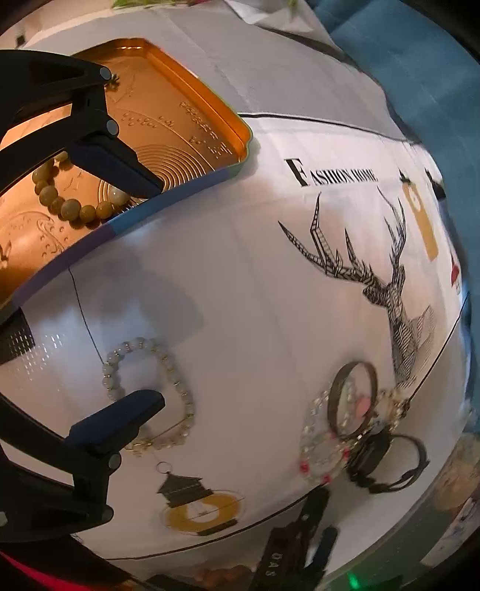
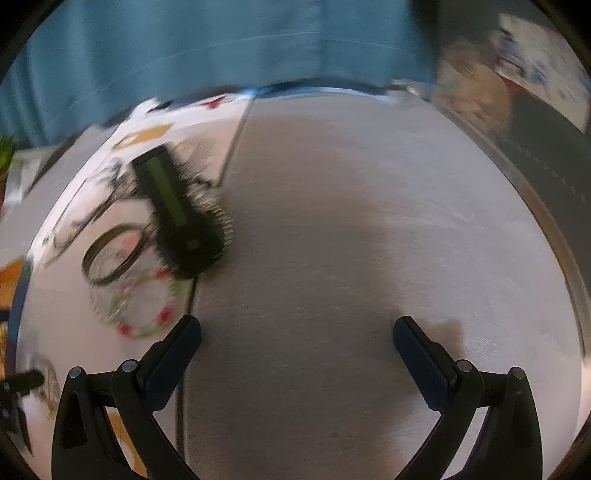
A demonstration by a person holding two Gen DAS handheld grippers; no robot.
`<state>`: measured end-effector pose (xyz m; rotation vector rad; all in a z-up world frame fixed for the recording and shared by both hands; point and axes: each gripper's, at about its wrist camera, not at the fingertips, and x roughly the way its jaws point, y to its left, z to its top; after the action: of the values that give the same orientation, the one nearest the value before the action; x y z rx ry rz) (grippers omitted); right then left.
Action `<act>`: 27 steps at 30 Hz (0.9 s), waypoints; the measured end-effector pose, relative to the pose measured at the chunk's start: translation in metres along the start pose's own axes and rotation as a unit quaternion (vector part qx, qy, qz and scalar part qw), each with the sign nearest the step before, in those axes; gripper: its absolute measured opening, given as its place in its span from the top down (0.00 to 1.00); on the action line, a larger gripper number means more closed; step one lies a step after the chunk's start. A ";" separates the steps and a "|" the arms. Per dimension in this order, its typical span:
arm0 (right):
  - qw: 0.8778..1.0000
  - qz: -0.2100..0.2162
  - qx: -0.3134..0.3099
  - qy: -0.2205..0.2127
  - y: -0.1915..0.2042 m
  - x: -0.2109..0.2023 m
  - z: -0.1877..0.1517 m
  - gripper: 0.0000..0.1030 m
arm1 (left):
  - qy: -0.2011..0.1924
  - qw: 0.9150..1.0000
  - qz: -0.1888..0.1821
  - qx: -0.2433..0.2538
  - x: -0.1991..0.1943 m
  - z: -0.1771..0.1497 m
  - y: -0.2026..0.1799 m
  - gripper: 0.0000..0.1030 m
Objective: Organize jewelry
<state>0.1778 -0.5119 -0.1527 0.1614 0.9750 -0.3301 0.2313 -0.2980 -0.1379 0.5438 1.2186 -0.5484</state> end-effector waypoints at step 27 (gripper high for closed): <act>0.997 0.043 -0.062 -0.021 0.032 0.023 0.040 0.36 | -0.003 0.985 -0.104 0.141 -0.015 0.013 -0.033 0.96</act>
<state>0.2325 -0.4977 -0.1501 0.0828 0.9408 -0.1934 0.2157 -0.3296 -0.1236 0.6550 1.2062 -0.9091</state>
